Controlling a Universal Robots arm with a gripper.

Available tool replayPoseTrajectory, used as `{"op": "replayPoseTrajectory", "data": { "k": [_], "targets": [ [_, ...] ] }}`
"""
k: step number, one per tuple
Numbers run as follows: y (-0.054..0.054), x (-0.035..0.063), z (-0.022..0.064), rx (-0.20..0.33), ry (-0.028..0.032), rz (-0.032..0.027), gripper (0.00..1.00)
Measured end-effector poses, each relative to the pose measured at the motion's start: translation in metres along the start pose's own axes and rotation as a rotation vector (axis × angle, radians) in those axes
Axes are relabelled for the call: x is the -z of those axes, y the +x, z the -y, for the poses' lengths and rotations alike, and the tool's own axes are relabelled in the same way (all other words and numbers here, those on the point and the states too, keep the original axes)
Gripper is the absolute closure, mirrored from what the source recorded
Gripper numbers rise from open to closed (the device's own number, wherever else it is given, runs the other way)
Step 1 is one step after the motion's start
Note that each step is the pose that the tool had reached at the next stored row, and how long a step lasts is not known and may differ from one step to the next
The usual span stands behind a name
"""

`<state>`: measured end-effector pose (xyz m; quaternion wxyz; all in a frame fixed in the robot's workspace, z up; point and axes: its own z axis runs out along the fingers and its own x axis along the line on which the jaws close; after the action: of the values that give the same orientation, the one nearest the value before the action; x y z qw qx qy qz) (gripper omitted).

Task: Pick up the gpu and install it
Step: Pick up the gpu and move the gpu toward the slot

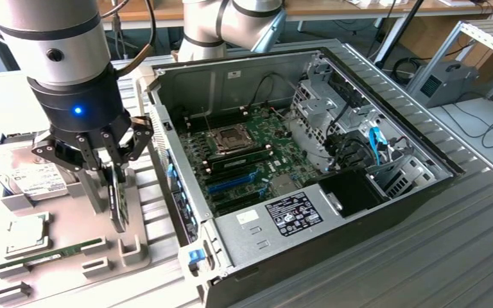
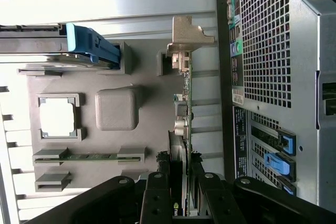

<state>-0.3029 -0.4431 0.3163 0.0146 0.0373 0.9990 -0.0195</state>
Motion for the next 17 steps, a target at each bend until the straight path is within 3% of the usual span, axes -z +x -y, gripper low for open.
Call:
{"op": "replayPoseTrajectory", "data": {
  "k": [17],
  "targets": [
    [-0.0001,0.0034,0.0001,0.0,0.0001,-0.0001,0.74]
  ]
}}
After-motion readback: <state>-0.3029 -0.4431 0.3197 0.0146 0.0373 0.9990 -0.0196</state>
